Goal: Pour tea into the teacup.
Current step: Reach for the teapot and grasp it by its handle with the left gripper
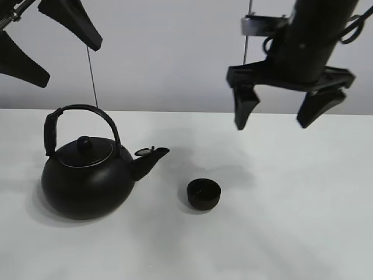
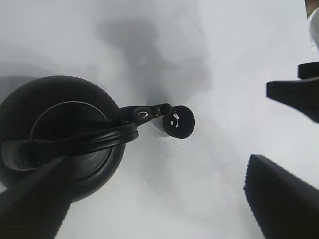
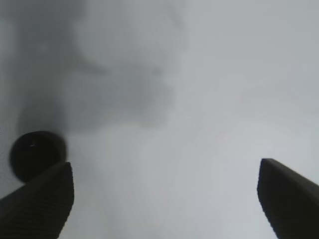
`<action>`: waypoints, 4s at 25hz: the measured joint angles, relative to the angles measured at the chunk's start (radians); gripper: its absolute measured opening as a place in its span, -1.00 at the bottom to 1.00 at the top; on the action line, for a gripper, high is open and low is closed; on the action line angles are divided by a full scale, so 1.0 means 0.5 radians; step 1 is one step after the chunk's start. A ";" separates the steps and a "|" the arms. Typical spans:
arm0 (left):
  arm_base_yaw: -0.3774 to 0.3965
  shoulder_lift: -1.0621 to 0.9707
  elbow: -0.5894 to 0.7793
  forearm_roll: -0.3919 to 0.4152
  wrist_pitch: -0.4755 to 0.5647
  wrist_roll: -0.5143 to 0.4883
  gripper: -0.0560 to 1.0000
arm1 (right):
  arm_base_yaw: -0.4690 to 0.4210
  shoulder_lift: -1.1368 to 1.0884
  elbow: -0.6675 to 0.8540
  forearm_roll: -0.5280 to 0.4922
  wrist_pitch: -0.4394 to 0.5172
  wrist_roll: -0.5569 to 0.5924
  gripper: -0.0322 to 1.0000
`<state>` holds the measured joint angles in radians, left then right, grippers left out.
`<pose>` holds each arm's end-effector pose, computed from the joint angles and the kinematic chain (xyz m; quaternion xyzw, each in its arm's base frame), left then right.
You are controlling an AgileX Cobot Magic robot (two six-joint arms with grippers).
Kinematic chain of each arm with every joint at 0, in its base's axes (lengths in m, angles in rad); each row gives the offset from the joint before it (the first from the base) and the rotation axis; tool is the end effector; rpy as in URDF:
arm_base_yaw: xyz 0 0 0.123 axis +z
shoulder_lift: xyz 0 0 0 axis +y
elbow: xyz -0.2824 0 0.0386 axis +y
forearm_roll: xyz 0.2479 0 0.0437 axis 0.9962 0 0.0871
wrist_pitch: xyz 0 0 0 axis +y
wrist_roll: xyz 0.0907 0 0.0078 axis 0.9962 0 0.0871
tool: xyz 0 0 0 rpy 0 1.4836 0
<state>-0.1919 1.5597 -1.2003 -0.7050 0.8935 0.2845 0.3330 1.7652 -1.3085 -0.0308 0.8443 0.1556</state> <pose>0.3085 -0.1068 0.2921 0.0636 0.9306 -0.2980 0.2028 0.3465 0.1176 0.2372 -0.0952 0.9794 0.0302 0.1754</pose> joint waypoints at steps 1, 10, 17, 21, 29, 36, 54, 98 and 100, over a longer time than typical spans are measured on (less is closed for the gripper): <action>0.000 0.000 0.000 0.000 0.000 0.000 0.37 | -0.100 -0.028 0.000 -0.027 0.028 -0.026 0.40; 0.000 0.000 0.000 0.000 0.000 0.000 0.37 | -0.850 -0.161 0.000 0.029 0.214 -0.268 0.36; 0.000 0.000 0.000 0.000 -0.002 0.000 0.37 | -0.932 -0.555 0.002 0.247 0.502 -0.417 0.34; 0.000 0.000 0.000 0.000 -0.002 0.000 0.37 | -0.932 -0.989 0.002 0.249 0.692 -0.418 0.34; 0.000 0.000 0.000 0.000 -0.002 0.000 0.37 | -0.932 -2.164 0.273 0.251 0.692 -0.311 0.34; 0.000 0.000 0.000 0.000 -0.002 0.000 0.37 | -0.932 -2.973 0.855 0.238 0.727 -0.311 0.30; 0.000 0.000 0.000 0.000 -0.008 0.000 0.37 | -0.901 -3.504 1.602 0.195 0.703 -0.726 0.30; -0.558 -0.339 1.981 0.798 -3.774 -0.061 0.34 | -0.889 -3.498 1.604 0.191 0.639 -0.565 0.30; -0.558 -0.272 2.023 0.851 -3.807 -0.079 0.34 | -0.889 -3.498 1.604 0.191 0.638 -0.565 0.30</action>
<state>-0.4709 1.4237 -0.1887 -0.2796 -1.0098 0.2452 -0.1116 0.0164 -0.5064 0.0644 1.1635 -0.1269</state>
